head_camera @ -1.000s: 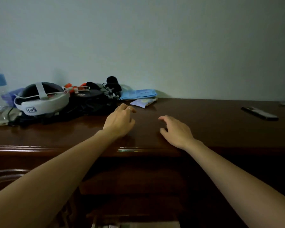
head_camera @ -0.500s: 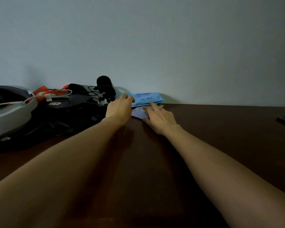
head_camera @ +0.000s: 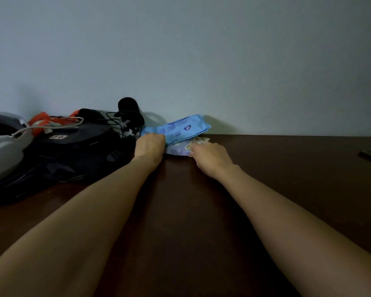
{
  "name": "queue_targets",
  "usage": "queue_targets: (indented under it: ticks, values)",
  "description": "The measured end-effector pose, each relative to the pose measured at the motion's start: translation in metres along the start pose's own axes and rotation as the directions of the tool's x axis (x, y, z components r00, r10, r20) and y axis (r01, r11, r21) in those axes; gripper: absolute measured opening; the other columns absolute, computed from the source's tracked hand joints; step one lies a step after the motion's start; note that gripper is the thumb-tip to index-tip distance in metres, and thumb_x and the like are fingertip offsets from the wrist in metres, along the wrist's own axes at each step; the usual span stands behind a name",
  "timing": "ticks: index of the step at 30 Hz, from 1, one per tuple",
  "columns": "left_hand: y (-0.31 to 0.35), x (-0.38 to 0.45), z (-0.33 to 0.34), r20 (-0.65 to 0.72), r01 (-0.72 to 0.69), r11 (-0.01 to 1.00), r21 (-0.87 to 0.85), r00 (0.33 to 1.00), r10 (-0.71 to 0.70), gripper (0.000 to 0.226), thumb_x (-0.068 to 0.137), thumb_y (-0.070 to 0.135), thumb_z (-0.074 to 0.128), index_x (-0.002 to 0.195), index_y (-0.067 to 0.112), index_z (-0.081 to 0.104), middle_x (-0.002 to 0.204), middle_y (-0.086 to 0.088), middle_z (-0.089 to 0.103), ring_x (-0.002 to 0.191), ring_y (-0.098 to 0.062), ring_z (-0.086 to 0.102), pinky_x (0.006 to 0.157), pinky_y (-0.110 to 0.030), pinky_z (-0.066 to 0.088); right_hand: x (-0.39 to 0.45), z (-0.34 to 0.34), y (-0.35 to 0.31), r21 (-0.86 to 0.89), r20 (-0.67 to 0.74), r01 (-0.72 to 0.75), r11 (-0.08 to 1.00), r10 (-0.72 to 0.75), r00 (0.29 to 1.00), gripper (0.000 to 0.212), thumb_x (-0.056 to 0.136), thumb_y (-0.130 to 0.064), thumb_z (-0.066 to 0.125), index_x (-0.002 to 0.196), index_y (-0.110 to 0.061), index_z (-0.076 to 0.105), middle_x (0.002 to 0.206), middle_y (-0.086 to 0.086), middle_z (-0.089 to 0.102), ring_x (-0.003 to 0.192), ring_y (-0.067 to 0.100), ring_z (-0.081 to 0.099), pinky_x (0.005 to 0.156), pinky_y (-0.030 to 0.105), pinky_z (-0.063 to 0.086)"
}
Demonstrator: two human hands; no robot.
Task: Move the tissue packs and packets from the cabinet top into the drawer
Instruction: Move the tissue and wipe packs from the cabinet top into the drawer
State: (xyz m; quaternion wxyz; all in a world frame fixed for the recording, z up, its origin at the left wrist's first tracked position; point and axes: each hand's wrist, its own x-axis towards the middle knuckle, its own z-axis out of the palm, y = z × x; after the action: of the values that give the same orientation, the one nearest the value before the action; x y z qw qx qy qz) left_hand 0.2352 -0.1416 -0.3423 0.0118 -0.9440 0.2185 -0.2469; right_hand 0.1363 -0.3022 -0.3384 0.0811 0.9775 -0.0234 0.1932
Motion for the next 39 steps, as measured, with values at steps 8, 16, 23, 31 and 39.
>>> queue_targets:
  ticks: [8,16,23,31,39]
  values:
    - [0.023,-0.073,-0.101,-0.219,0.100,0.704,-0.703,0.911,-0.349,0.016,0.100,0.013,0.046,0.111,0.010,0.057,0.105,-0.010,0.062,0.084,-0.034,0.062,0.066,-0.040,0.043,-0.105,-0.044,0.007,0.151,-0.012,-0.012,0.988,0.014,1.000,0.029,0.106,-0.041,0.036,0.101,-0.022,0.058,0.097,0.009,0.070,0.083,0.031,0.066,0.066,0.041,0.051]
    - [0.032,-0.255,-0.171,-0.012,0.221,0.390,-0.894,0.858,-0.514,0.011,0.096,0.020,0.033,0.093,0.019,0.044,0.074,-0.001,0.057,0.065,-0.019,0.057,0.049,-0.034,0.039,-0.250,-0.096,-0.038,0.352,-0.224,-0.057,0.934,0.143,0.964,0.026,0.107,-0.035,0.038,0.097,-0.025,0.060,0.093,-0.007,0.062,0.073,0.014,0.061,0.059,0.033,0.049]
    - [0.004,-0.406,-0.177,-0.088,0.121,0.324,-0.938,0.822,-0.563,0.020,0.087,0.019,0.034,0.068,0.023,0.035,0.058,0.006,0.041,0.045,-0.003,0.040,0.043,-0.021,0.031,-0.375,-0.119,-0.116,0.979,-0.160,0.015,0.205,0.713,0.682,0.027,0.103,-0.035,0.036,0.085,-0.030,0.054,0.080,-0.019,0.061,0.072,-0.003,0.057,0.061,0.013,0.043]
    - [0.028,-0.550,-0.074,0.244,0.379,0.275,-0.884,0.875,-0.419,0.019,0.107,0.030,0.040,0.098,0.031,0.056,0.066,0.011,0.057,0.054,-0.001,0.056,0.047,-0.028,0.042,-0.464,-0.016,-0.188,0.915,0.331,-0.401,-0.050,0.664,0.671,0.032,0.108,-0.036,0.036,0.094,-0.016,0.056,0.089,0.011,0.067,0.080,0.027,0.070,0.062,0.040,0.055]
    - [0.037,-0.614,0.011,0.538,0.543,0.378,-0.749,0.833,-0.129,0.043,0.099,0.024,0.065,0.141,0.027,0.057,0.100,0.002,0.070,0.074,-0.002,0.069,0.047,-0.008,0.043,-0.508,0.102,-0.202,0.456,0.862,-0.828,-0.328,0.393,0.319,0.059,0.099,-0.065,0.038,0.102,-0.011,0.062,0.078,0.010,0.072,0.068,0.026,0.072,0.057,0.032,0.055]
